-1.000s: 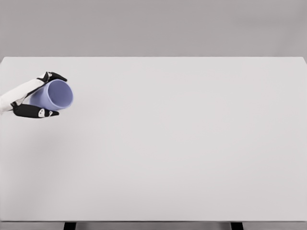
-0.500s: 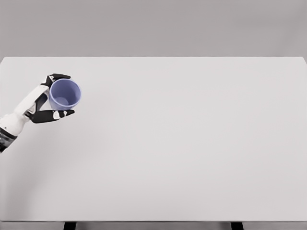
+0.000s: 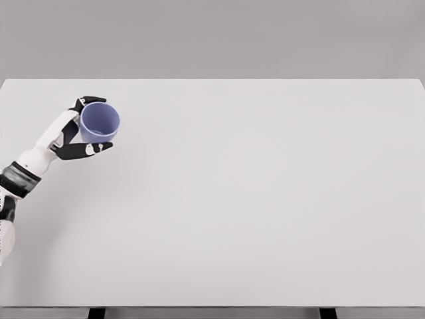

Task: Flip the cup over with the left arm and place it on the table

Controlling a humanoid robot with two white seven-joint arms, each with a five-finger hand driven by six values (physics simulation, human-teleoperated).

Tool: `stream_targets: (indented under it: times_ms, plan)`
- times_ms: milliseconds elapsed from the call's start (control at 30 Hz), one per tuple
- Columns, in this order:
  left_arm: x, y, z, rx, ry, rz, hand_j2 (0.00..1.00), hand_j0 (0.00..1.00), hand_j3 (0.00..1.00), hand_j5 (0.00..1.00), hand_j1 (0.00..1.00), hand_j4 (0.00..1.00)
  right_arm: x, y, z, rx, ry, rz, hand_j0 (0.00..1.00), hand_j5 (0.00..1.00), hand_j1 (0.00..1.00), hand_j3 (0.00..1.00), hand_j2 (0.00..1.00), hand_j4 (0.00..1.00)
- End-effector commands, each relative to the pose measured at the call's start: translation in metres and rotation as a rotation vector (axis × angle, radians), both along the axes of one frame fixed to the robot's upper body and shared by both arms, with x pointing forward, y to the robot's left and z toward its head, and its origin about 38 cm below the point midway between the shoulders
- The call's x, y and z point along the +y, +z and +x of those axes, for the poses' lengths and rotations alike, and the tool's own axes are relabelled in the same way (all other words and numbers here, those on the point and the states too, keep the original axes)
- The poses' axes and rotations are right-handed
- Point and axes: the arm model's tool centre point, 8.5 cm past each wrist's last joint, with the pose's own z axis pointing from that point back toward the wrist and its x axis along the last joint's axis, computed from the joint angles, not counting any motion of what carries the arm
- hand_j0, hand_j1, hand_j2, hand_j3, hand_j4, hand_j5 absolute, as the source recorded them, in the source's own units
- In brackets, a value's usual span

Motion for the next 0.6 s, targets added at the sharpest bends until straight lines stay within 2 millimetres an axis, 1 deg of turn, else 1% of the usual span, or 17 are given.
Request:
stream_targets:
  times_ms: [0, 167, 200, 233, 300, 400, 467, 567]
  plan:
    - [-0.001, -0.008, -0.001, 0.024, 0.010, -0.046, 0.41, 0.41, 0.41, 0.41, 0.41, 0.41, 0.000, 0.000, 0.000, 0.000, 0.000, 0.000, 1.00, 1.00, 1.00, 1.00, 1.00, 1.00]
    - [0.000, -0.007, 0.000, 0.020, 0.018, -0.077, 0.42, 0.42, 0.42, 0.42, 0.42, 0.42, 0.000, 0.000, 0.000, 0.000, 0.000, 0.000, 1.00, 1.00, 1.00, 1.00, 1.00, 1.00]
    - [0.000, -0.008, -0.001, 0.023, 0.018, -0.076, 0.42, 0.42, 0.42, 0.42, 0.42, 0.42, 0.000, 0.000, 0.000, 0.000, 0.000, 0.000, 1.00, 1.00, 1.00, 1.00, 1.00, 1.00]
    - [0.004, -0.014, -0.002, 0.041, 0.032, -0.079, 0.42, 0.42, 0.42, 0.42, 0.42, 0.42, 0.000, 0.000, 0.000, 0.000, 0.000, 0.000, 1.00, 1.00, 1.00, 1.00, 1.00, 1.00]
    - [0.000, -0.024, -0.001, 0.063, 0.052, -0.139, 0.42, 0.42, 0.42, 0.42, 0.42, 0.42, 0.000, 0.000, 0.000, 0.000, 0.000, 0.000, 1.00, 1.00, 1.00, 1.00, 1.00, 1.00]
    - [0.001, -0.026, -0.001, 0.064, 0.065, -0.165, 0.42, 0.42, 0.42, 0.42, 0.42, 0.42, 0.000, 0.000, 0.000, 0.000, 0.000, 0.000, 1.00, 1.00, 1.00, 1.00, 1.00, 1.00]
    - [-0.007, -0.026, 0.001, 0.056, 0.071, -0.231, 0.42, 0.42, 0.42, 0.42, 0.42, 0.42, 0.000, 0.000, 0.000, 0.000, 0.000, 0.000, 1.00, 1.00, 1.00, 1.00, 1.00, 1.00]
    - [-0.009, -0.026, 0.002, 0.050, 0.080, -0.282, 0.42, 0.42, 0.42, 0.42, 0.42, 0.42, 0.000, 0.000, 0.000, 0.000, 0.001, 0.000, 1.00, 1.00, 1.00, 1.00, 1.00, 1.00]
